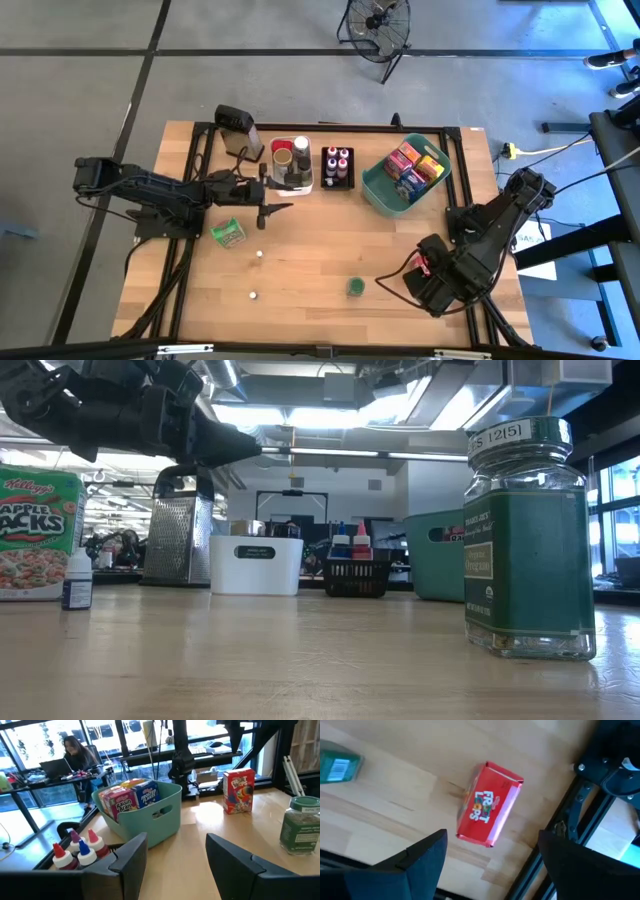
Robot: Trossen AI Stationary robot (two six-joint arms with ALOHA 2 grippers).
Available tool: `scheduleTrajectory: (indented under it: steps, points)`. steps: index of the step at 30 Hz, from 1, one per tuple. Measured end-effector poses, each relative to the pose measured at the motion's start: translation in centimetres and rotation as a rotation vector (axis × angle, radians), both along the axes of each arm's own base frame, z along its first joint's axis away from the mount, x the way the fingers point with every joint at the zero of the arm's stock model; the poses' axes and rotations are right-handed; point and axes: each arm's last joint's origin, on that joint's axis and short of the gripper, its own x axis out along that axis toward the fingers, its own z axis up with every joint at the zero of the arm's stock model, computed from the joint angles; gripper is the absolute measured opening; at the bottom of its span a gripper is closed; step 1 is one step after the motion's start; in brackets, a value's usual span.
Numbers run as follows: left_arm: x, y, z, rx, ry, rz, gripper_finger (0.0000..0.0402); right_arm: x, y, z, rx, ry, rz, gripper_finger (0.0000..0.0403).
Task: Pick & Place Kitchen Items
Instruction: Put the red cereal box into the green bin
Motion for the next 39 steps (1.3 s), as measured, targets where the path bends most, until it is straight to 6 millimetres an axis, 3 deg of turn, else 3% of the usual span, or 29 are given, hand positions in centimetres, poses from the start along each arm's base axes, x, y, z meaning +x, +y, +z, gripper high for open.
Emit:
scheduleTrajectory:
  steps: [10,20,39]
  points:
    - [0.0,0.2,-0.1,-0.034,0.004,0.061,0.0196,-0.3,-0.4,-2.3,-0.048,0.042,-0.024,0.0314]
    - [-0.1,0.5,-0.1,-0.011,0.005,0.164,0.0196,0.1,-0.2,-2.3,-0.053,-0.023,-0.056,0.0315]
    - [-0.1,0.5,-0.1,0.05,0.015,0.164,0.0196,0.3,0.0,-2.4,-0.029,-0.044,-0.093,0.0315]
